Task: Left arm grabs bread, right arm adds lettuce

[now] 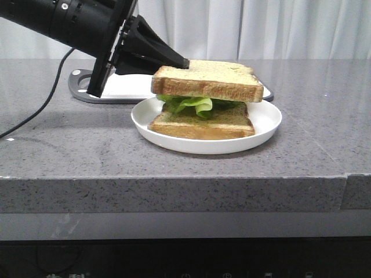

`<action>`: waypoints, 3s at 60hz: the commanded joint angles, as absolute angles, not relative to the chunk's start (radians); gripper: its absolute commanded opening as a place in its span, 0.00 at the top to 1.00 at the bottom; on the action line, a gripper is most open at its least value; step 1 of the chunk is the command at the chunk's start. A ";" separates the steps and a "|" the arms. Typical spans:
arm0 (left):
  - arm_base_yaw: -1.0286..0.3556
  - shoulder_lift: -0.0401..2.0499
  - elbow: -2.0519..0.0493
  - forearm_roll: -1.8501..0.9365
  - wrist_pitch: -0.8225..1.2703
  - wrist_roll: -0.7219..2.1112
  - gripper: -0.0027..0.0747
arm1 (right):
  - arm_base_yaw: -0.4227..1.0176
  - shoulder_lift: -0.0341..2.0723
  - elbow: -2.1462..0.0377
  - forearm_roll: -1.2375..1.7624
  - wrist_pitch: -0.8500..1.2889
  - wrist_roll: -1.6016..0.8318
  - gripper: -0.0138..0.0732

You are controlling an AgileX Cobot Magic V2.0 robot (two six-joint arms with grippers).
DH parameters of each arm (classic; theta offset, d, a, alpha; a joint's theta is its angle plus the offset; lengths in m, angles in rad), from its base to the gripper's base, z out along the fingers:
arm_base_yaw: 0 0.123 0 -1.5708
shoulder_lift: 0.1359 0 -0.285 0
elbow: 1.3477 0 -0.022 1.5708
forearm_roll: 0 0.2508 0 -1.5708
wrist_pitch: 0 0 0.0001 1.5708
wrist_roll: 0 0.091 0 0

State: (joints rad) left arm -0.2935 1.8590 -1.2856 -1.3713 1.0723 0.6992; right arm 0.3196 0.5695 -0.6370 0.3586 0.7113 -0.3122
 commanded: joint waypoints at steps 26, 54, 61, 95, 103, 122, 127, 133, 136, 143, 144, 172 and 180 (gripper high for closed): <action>-0.299 1.819 -1.316 -1.382 1.100 0.704 0.84 | 0.313 0.569 -0.663 0.367 0.654 -0.319 0.91; -0.283 1.816 -1.316 -1.380 1.123 0.704 0.43 | 0.313 0.569 -0.663 0.367 0.654 -0.319 0.91; -0.259 1.810 -1.318 -1.380 1.167 0.704 0.35 | 0.313 0.569 -0.663 0.367 0.654 -0.319 0.91; -0.092 1.687 -1.318 -1.351 1.276 0.704 0.51 | 0.313 0.569 -0.663 0.367 0.654 -0.319 0.91; -0.085 1.675 -1.318 -1.349 1.276 0.704 0.81 | 0.313 0.569 -0.663 0.367 0.654 -0.319 0.91; -0.085 1.670 -1.318 -1.331 1.276 0.713 0.99 | 0.313 0.569 -0.663 0.367 0.652 -0.319 0.91; -0.085 1.651 -1.318 -1.268 1.241 0.713 0.99 | 0.313 0.569 -0.663 0.364 0.637 -0.319 0.91; -0.087 1.599 -1.318 -1.126 1.154 0.693 0.99 | 0.313 0.569 -0.663 0.354 0.606 -0.318 0.91; -0.087 1.566 -1.318 -1.030 1.094 0.656 0.99 | 0.313 0.569 -0.663 0.352 0.589 -0.317 0.91; -0.087 1.462 -1.297 -0.837 0.961 0.575 0.99 | 0.313 0.569 -0.663 0.331 0.554 -0.270 0.91; -0.087 1.448 -1.292 -0.816 0.945 0.565 0.99 | 0.313 0.569 -0.663 0.324 0.549 -0.260 0.91; -0.087 0.819 -0.754 -0.548 0.282 0.523 0.99 | 0.313 0.567 -0.663 0.127 0.453 -0.041 0.91; -0.087 0.629 -0.597 -0.535 0.237 0.525 0.99 | 0.313 0.546 -0.661 0.127 0.427 -0.041 0.91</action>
State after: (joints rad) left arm -0.0883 0.7195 -0.6381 -0.5292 0.3342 0.5331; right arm 0.3196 0.5612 -0.6370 0.1382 0.5251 -0.0415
